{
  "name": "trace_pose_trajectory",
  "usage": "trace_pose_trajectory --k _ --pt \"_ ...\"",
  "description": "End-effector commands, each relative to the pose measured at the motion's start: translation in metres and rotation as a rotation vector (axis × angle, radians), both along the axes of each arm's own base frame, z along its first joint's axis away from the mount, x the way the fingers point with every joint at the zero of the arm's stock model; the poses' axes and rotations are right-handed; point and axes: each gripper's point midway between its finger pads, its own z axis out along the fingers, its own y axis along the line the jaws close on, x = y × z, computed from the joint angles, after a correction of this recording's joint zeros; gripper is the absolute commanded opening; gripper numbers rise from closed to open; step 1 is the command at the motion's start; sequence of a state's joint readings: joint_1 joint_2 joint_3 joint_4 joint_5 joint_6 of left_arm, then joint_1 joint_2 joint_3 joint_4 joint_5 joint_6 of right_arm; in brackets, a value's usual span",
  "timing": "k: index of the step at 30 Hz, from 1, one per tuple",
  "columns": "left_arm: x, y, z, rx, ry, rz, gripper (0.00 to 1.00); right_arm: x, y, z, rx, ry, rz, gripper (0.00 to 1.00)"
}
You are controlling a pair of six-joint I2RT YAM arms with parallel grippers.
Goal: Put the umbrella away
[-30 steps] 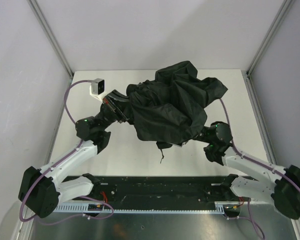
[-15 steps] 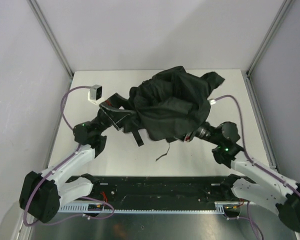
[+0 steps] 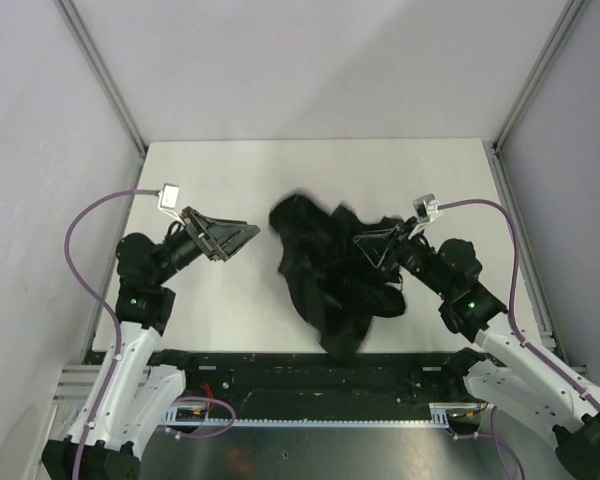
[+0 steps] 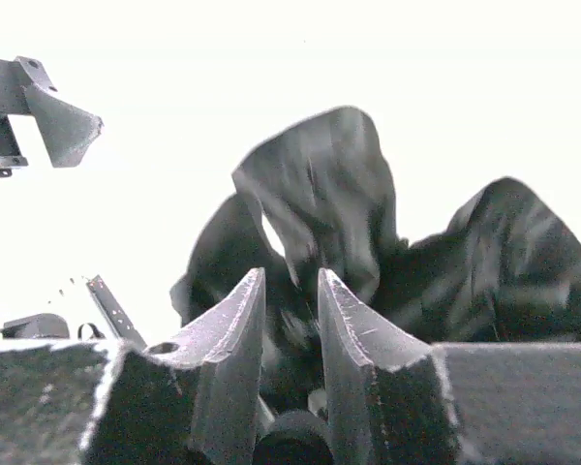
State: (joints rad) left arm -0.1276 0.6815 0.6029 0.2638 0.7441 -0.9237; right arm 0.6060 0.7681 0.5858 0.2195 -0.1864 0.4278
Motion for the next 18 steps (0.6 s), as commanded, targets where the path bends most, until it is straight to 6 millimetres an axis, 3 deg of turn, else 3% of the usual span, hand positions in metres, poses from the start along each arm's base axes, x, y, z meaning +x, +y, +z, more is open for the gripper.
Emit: trace_pose_trajectory --k 1,3,6,10,11,15,18 --pt "0.001 0.001 -0.011 0.088 0.067 -0.003 0.99 0.008 -0.010 0.035 0.025 -0.092 -0.041 0.00" --pt "0.003 -0.005 -0.014 0.090 0.086 -0.020 0.96 0.009 -0.004 0.024 0.017 -0.057 -0.009 0.00" --pt "0.002 -0.019 -0.023 0.107 0.116 -0.077 0.94 0.010 0.009 -0.007 -0.036 0.042 0.053 0.00" --pt "-0.005 -0.047 -0.041 0.130 0.181 -0.169 0.93 0.012 0.010 -0.042 -0.139 0.216 0.051 0.00" --pt "-0.007 -0.053 -0.045 0.136 0.194 -0.184 0.94 0.010 0.009 -0.052 -0.188 0.273 0.058 0.04" --pt "-0.021 -0.079 -0.057 0.163 0.222 -0.256 0.97 -0.004 -0.007 -0.078 -0.413 0.507 0.059 0.46" --pt "-0.032 -0.094 -0.071 0.193 0.249 -0.296 0.99 -0.020 -0.024 -0.085 -0.502 0.625 0.029 0.77"
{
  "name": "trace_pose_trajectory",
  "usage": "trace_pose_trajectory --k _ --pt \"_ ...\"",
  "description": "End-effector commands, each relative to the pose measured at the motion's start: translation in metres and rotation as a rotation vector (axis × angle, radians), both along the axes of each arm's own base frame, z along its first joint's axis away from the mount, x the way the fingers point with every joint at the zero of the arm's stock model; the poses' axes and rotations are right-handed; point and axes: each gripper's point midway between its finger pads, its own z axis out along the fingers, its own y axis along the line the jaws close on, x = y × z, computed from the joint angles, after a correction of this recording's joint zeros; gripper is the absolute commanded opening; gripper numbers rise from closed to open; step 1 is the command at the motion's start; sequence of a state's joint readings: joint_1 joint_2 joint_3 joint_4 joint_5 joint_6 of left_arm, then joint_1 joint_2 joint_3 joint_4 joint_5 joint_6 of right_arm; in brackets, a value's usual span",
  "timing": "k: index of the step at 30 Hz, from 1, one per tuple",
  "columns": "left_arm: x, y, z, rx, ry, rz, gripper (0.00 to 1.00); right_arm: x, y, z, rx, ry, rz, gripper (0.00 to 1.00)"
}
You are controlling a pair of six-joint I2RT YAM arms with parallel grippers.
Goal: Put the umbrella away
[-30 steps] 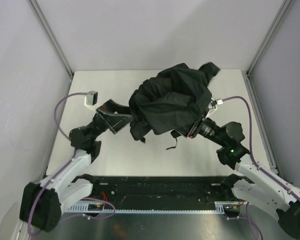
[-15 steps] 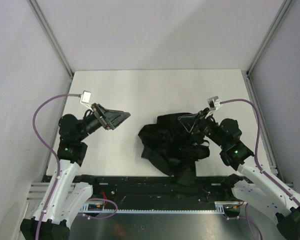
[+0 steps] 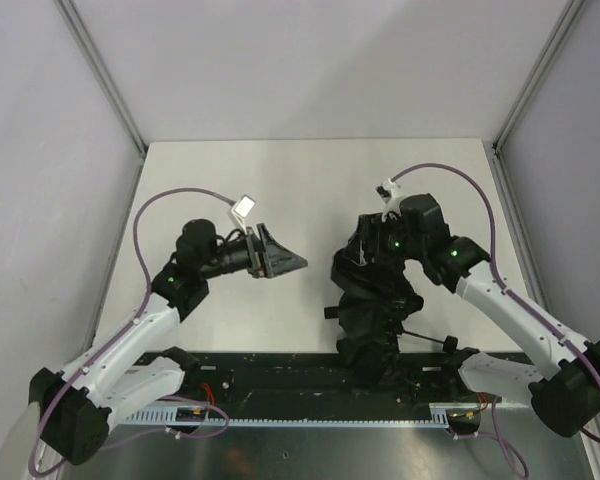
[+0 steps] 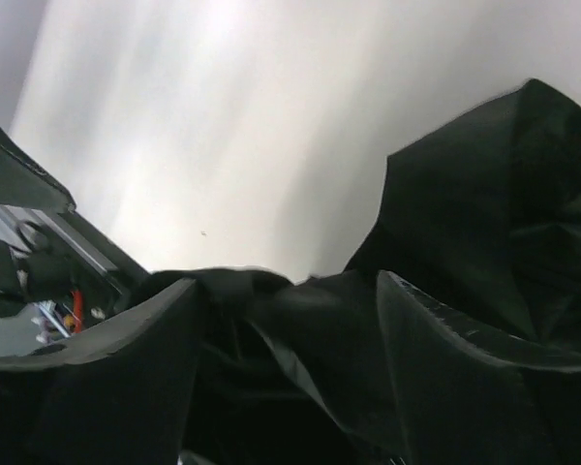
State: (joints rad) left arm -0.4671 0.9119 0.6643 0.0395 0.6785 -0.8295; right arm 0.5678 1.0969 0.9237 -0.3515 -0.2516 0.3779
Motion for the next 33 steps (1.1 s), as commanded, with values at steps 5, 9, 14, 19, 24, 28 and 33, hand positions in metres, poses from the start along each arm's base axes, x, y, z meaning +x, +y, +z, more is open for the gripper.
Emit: trace_pose_trajectory --k 5,9,14,19,24,28,33 --pt "-0.024 -0.060 -0.028 0.089 0.017 -0.122 1.00 -0.039 -0.061 0.004 -0.154 0.187 -0.196 0.98" --pt "-0.033 -0.112 -0.052 0.159 0.070 -0.242 0.99 -0.028 -0.091 0.012 -0.122 0.217 -0.365 0.99" --pt "-0.044 -0.167 -0.085 0.246 0.076 -0.325 0.99 -0.031 -0.098 0.032 -0.042 0.174 -0.404 0.99" --pt "-0.019 -0.182 -0.145 0.406 0.096 -0.269 0.58 -0.057 -0.091 0.040 -0.005 0.175 -0.303 0.99" --pt "0.050 -0.158 -0.152 0.491 -0.065 -0.187 0.16 -0.083 -0.094 0.032 -0.049 0.188 -0.236 0.99" --pt "0.101 -0.138 -0.129 0.484 -0.164 -0.183 0.01 -0.091 -0.084 0.026 -0.061 0.180 -0.147 0.99" --pt "0.134 -0.116 -0.079 0.444 -0.289 -0.248 0.00 -0.084 -0.070 -0.013 -0.146 0.234 -0.004 0.99"
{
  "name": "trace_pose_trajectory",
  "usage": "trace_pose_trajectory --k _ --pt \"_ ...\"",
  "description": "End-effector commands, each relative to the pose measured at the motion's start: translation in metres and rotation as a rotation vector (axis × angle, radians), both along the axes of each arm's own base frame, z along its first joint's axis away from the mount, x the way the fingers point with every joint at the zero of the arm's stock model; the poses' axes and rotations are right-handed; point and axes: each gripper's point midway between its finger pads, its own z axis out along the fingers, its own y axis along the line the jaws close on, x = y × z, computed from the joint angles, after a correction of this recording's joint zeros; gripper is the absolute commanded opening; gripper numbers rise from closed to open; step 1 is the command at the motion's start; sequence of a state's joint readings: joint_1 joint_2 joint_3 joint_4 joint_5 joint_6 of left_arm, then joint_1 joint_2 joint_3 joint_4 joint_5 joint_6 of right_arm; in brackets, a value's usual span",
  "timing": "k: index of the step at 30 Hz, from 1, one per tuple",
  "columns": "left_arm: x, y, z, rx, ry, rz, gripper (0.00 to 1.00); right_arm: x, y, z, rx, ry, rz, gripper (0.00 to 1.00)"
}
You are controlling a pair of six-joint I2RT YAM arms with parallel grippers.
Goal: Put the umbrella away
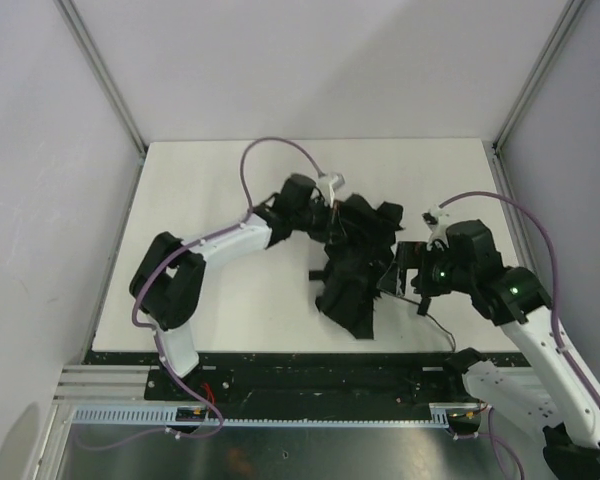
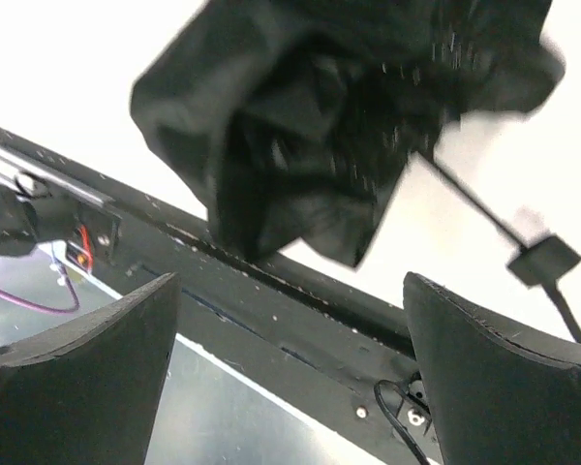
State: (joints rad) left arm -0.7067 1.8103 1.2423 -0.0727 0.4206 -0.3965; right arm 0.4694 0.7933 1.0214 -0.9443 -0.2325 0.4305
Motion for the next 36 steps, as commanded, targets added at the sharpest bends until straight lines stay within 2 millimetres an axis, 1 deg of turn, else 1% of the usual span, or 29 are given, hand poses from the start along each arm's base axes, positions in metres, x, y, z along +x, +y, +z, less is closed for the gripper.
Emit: trace_pose_trajectory --k 1,3,4,7,9,10,12,15,17,20,21,23,25,29,31,33,35,36 --pt "0.025 0.012 0.060 -0.042 -0.194 -0.184 0.00 0.010 0.016 -0.041 -0.074 0.074 0.165 0.98" --pt "0.022 0.014 0.072 -0.025 -0.229 -0.258 0.00 0.025 0.023 -0.058 -0.088 0.112 0.185 0.97" --pt "0.021 0.017 0.076 -0.018 -0.240 -0.287 0.00 0.035 0.026 -0.063 -0.085 0.121 0.175 0.95" --pt "0.022 0.026 0.081 -0.014 -0.226 -0.295 0.00 0.066 0.028 -0.062 -0.012 0.124 0.121 0.93" --pt "0.021 0.030 0.082 -0.040 -0.174 -0.287 0.00 0.081 0.031 -0.066 0.048 0.119 0.111 0.90" --pt "0.022 0.031 0.079 -0.044 -0.150 -0.278 0.00 0.086 0.033 -0.072 0.058 0.114 0.123 0.89" --pt "0.022 0.035 0.074 -0.040 -0.105 -0.258 0.00 0.099 0.029 -0.088 0.026 0.110 0.109 0.86" --pt "0.022 0.037 0.069 -0.047 -0.051 -0.237 0.00 0.127 0.017 -0.103 0.010 0.039 0.063 0.79" --pt "0.021 0.036 0.067 -0.053 -0.033 -0.236 0.00 0.139 0.015 -0.113 0.004 0.009 0.071 0.75" --pt "0.018 0.035 0.069 -0.064 -0.029 -0.249 0.00 0.156 0.005 -0.131 -0.021 0.000 0.058 0.70" --pt "0.018 0.035 0.070 -0.065 -0.030 -0.250 0.00 0.160 0.002 -0.140 -0.029 0.009 0.056 0.68" --pt "0.018 0.036 0.071 -0.067 -0.034 -0.253 0.00 0.163 0.005 -0.152 0.013 0.039 0.080 0.63" --pt "0.016 0.036 0.073 -0.072 -0.033 -0.256 0.00 0.159 0.017 -0.160 0.068 0.074 0.131 0.57" --pt "0.019 0.033 0.077 -0.084 -0.019 -0.243 0.00 0.144 0.045 -0.185 0.077 0.128 0.234 0.56" --pt "0.021 0.031 0.082 -0.098 -0.003 -0.233 0.01 0.137 0.056 -0.198 0.076 0.158 0.262 0.54" --pt "0.022 0.029 0.087 -0.109 0.012 -0.219 0.07 0.133 0.064 -0.204 0.091 0.162 0.282 0.48" --pt "0.024 0.030 0.091 -0.109 0.020 -0.184 0.17 0.135 0.070 -0.201 0.119 0.143 0.277 0.35" --pt "0.025 0.032 0.094 -0.107 0.024 -0.160 0.23 0.136 0.072 -0.198 0.148 0.133 0.270 0.31"
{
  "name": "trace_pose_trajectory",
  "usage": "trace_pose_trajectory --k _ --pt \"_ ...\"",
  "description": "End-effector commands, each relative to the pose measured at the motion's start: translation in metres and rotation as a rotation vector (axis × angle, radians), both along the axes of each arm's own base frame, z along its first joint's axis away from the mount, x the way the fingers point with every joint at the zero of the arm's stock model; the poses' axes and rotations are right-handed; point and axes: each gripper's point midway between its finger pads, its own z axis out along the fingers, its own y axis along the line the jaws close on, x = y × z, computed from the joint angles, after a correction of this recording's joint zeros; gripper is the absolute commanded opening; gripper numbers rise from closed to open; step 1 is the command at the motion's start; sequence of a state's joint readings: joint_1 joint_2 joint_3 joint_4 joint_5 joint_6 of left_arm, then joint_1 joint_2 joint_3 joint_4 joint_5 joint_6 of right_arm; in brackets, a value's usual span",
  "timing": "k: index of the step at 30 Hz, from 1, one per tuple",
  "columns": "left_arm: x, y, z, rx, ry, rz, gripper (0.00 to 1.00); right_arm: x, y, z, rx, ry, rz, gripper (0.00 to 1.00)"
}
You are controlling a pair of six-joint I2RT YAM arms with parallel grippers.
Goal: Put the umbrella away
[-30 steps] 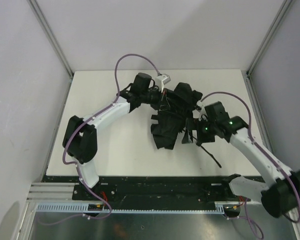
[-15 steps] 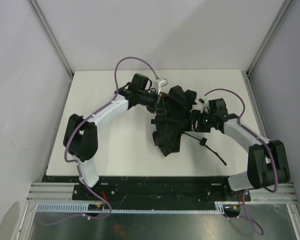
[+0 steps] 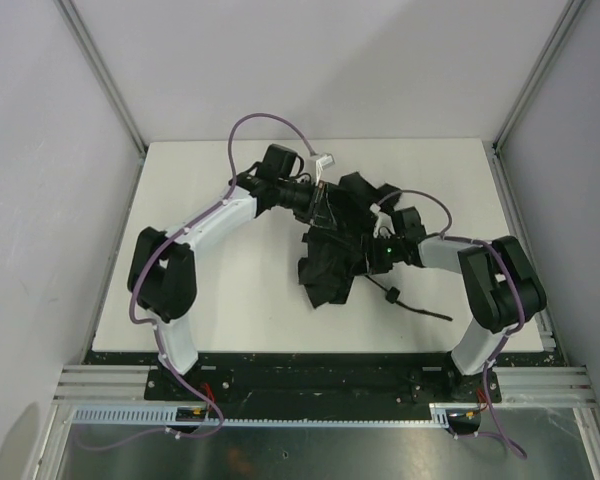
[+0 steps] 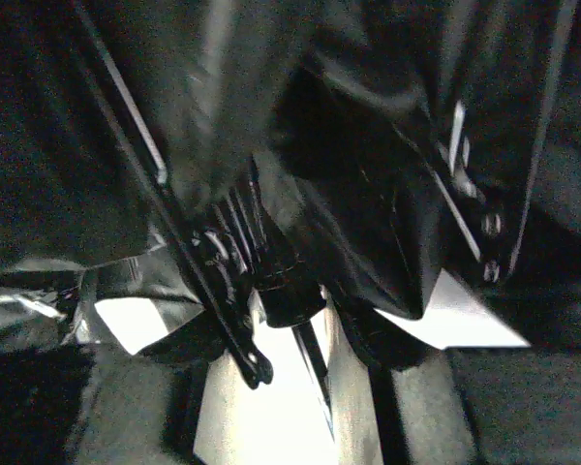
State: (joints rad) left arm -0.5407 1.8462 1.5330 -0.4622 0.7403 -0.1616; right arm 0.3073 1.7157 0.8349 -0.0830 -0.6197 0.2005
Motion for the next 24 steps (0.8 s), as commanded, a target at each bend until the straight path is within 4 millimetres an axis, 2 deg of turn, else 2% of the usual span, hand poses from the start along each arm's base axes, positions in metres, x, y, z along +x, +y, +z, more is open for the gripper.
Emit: trace_pose_trajectory --k 1,3,4,5,6,8,10,12,14,16,19,24 --pt "0.007 -0.002 0.040 -0.061 -0.009 0.067 0.29 0.004 0.016 0.009 0.116 -0.051 0.003 0.29" --pt "0.008 0.002 0.050 -0.060 -0.026 0.106 0.44 0.000 0.023 0.014 0.170 -0.046 -0.002 0.26" --pt "0.009 0.006 0.055 -0.059 -0.034 0.129 0.53 -0.001 0.026 0.013 0.181 -0.050 -0.007 0.21" --pt "0.008 0.011 0.061 -0.061 -0.044 0.153 0.68 0.000 0.028 0.011 0.191 -0.049 -0.029 0.13" --pt "0.008 0.018 0.067 -0.059 -0.057 0.181 0.78 0.002 0.030 0.010 0.205 -0.052 -0.049 0.06" --pt "0.006 0.038 0.075 -0.047 -0.083 0.257 0.88 0.005 0.031 0.016 0.240 -0.096 -0.093 0.02" --pt "-0.001 0.066 0.086 -0.043 -0.117 0.345 0.93 0.006 0.029 0.028 0.265 -0.170 -0.143 0.00" --pt "-0.018 0.091 0.088 -0.051 -0.114 0.415 0.94 0.010 0.026 0.047 0.303 -0.253 -0.198 0.00" --pt "-0.037 0.108 0.089 -0.071 -0.093 0.479 0.93 0.013 0.025 0.070 0.342 -0.344 -0.235 0.00" --pt "-0.055 0.120 0.081 -0.097 -0.007 0.586 0.91 0.016 0.025 0.086 0.347 -0.437 -0.261 0.00" --pt "-0.075 0.125 0.056 -0.145 0.156 0.706 0.97 0.017 0.027 0.104 0.368 -0.541 -0.287 0.00" --pt "-0.090 0.101 0.035 -0.209 0.326 0.712 0.99 0.018 0.031 0.114 0.386 -0.595 -0.338 0.00"
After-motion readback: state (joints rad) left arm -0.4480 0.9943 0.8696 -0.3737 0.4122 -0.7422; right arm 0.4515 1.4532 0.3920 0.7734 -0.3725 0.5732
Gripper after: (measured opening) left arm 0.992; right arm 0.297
